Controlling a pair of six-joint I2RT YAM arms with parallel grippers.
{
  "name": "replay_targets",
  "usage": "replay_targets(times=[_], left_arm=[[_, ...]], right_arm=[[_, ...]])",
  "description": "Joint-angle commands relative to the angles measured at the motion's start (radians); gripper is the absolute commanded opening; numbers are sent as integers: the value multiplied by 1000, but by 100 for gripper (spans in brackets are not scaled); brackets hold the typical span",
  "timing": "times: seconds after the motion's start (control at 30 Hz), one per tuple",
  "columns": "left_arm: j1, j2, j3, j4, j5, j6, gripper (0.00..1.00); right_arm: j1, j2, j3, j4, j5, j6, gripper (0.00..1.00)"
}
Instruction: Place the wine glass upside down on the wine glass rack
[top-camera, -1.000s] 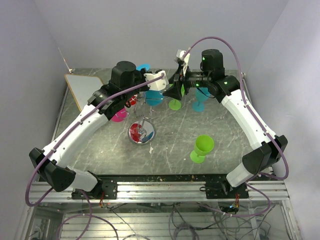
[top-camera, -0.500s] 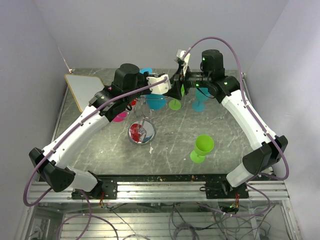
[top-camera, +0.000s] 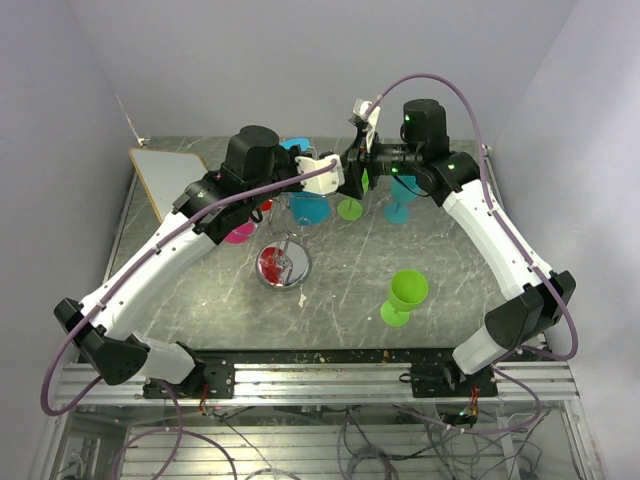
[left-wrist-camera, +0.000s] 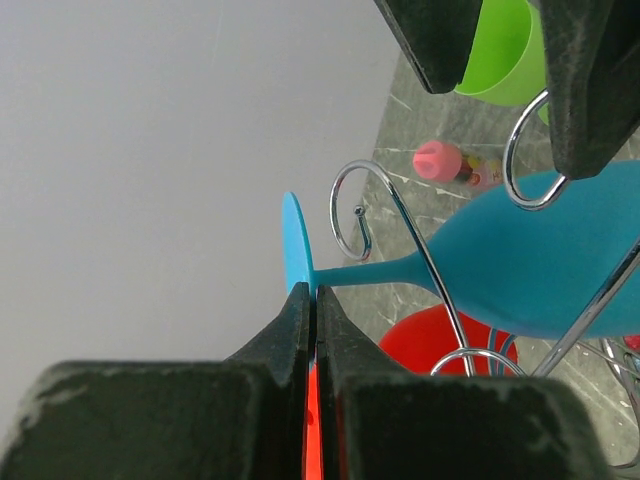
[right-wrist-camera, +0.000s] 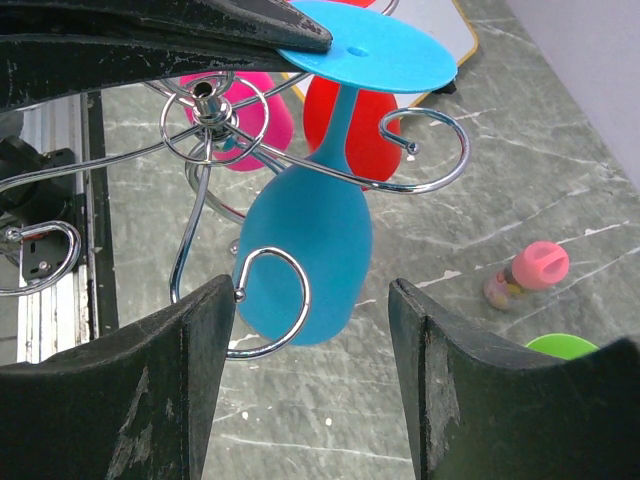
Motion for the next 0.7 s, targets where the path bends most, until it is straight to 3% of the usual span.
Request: replay_targets(times=[0.0,0.67], left_arm=[[-8,12,53,-10,3,26,7],[-16,81,89,88,-20,-22,7]], right_arm=[[2,22,-23,-25,65,-16,62],[-1,-63,-48,19,79,1,79]])
